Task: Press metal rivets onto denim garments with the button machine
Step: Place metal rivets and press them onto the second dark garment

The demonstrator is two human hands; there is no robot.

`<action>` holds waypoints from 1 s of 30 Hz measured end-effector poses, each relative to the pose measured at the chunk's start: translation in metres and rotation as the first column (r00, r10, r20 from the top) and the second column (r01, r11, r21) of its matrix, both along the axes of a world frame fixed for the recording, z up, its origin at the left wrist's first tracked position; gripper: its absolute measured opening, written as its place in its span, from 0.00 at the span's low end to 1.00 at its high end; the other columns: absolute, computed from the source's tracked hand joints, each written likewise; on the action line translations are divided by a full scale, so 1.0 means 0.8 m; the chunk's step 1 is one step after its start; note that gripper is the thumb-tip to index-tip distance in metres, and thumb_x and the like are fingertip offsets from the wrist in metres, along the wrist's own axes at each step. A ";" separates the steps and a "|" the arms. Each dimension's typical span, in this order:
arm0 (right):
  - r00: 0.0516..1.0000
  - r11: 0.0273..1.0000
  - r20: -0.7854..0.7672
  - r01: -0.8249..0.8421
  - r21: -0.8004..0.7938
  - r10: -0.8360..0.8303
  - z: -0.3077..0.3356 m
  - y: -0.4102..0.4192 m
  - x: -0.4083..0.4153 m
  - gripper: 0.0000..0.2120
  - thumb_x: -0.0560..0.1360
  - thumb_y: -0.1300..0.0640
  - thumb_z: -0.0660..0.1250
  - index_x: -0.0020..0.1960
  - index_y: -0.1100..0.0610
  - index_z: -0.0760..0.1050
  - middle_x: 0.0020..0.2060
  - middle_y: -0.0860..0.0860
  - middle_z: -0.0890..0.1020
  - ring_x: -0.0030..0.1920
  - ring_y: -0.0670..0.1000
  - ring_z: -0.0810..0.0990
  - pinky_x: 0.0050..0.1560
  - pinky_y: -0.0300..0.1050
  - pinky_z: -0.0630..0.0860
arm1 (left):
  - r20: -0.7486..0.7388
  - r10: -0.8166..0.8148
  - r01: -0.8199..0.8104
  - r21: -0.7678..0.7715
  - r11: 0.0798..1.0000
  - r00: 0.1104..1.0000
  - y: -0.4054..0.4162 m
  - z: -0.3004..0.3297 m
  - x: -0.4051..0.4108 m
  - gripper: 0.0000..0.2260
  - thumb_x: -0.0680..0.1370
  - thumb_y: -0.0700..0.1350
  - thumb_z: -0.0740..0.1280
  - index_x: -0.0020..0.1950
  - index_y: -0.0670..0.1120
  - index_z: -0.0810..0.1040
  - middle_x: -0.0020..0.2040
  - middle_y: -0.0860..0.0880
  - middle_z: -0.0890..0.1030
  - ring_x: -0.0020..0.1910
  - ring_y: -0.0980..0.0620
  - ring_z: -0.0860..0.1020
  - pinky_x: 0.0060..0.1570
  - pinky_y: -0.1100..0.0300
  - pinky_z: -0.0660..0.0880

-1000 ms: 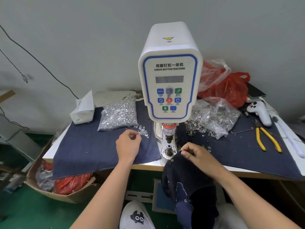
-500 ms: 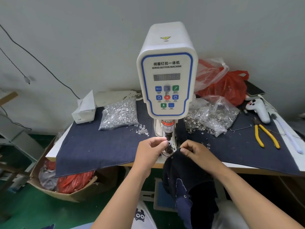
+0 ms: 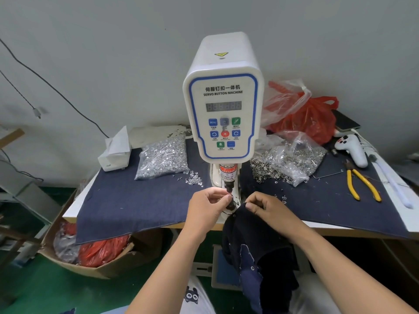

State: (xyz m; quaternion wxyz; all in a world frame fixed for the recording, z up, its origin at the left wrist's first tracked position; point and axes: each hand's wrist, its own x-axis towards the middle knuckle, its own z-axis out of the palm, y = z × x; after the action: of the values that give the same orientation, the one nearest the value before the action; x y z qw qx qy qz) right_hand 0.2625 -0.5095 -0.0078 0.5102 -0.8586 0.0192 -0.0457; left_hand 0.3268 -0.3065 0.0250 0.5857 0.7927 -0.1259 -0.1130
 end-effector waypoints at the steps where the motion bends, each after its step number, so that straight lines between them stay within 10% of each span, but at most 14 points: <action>1: 1.000 1.000 -0.006 0.000 0.002 0.000 0.001 0.001 0.000 0.09 0.81 0.56 0.70 0.43 0.44 0.79 0.40 0.39 0.83 0.42 0.36 0.77 0.47 0.34 0.72 | 0.001 0.002 -0.002 0.003 1.000 1.000 0.001 0.002 -0.001 0.05 0.79 0.46 0.76 0.55 0.52 0.87 0.48 0.54 0.89 0.49 0.58 0.86 0.51 0.59 0.82; 7: 0.997 0.988 -0.022 -0.065 0.141 0.069 0.013 0.002 -0.014 0.06 0.80 0.59 0.70 0.46 0.51 0.81 0.40 0.42 0.83 0.43 0.40 0.78 0.48 0.37 0.72 | 0.194 0.100 -0.106 0.021 0.994 0.976 0.010 0.000 -0.028 0.01 0.81 0.48 0.73 0.51 0.54 0.83 0.46 0.60 0.85 0.48 0.59 0.83 0.49 0.65 0.78; 13: 0.972 0.946 0.016 -0.232 0.227 0.234 0.045 0.016 -0.037 0.04 0.79 0.57 0.69 0.49 0.58 0.80 0.43 0.54 0.82 0.45 0.46 0.77 0.50 0.42 0.71 | 0.179 -0.390 0.336 0.271 0.902 0.903 0.031 -0.014 -0.055 0.06 0.79 0.61 0.70 0.55 0.71 0.77 0.55 0.63 0.80 0.59 0.62 0.76 0.57 0.70 0.71; 19: 0.907 0.926 -0.189 -0.376 0.046 0.377 0.073 0.010 -0.038 0.10 0.82 0.51 0.68 0.45 0.55 0.77 0.38 0.43 0.75 0.39 0.41 0.71 0.42 0.33 0.67 | -0.028 -0.432 0.403 -0.313 0.860 0.901 0.052 0.000 -0.044 0.12 0.79 0.51 0.75 0.49 0.43 0.79 0.53 0.46 0.81 0.53 0.47 0.77 0.58 0.52 0.73; 23: 0.901 0.935 -0.281 -0.353 -0.034 0.330 0.069 0.001 -0.040 0.06 0.81 0.45 0.68 0.46 0.45 0.78 0.49 0.46 0.75 0.43 0.38 0.74 0.47 0.28 0.68 | -0.157 -0.456 0.333 -0.486 0.808 0.876 0.055 -0.004 -0.042 0.09 0.77 0.46 0.74 0.47 0.43 0.78 0.52 0.39 0.78 0.52 0.42 0.75 0.56 0.50 0.71; 30: 0.973 0.948 -0.181 -0.079 0.308 0.140 0.043 0.005 -0.031 0.08 0.82 0.51 0.68 0.48 0.55 0.79 0.39 0.54 0.74 0.41 0.54 0.67 0.46 0.52 0.63 | -0.166 -0.299 0.296 -0.045 0.954 0.940 0.042 -0.002 -0.021 0.11 0.82 0.55 0.60 0.43 0.52 0.74 0.41 0.55 0.73 0.42 0.57 0.70 0.47 0.56 0.67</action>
State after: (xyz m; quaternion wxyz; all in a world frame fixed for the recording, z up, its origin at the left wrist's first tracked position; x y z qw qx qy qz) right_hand 0.2377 -0.5054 0.0265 0.6314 -0.7714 0.0294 0.0731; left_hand 0.3103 -0.2730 0.0235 0.5781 0.7463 -0.1946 -0.2664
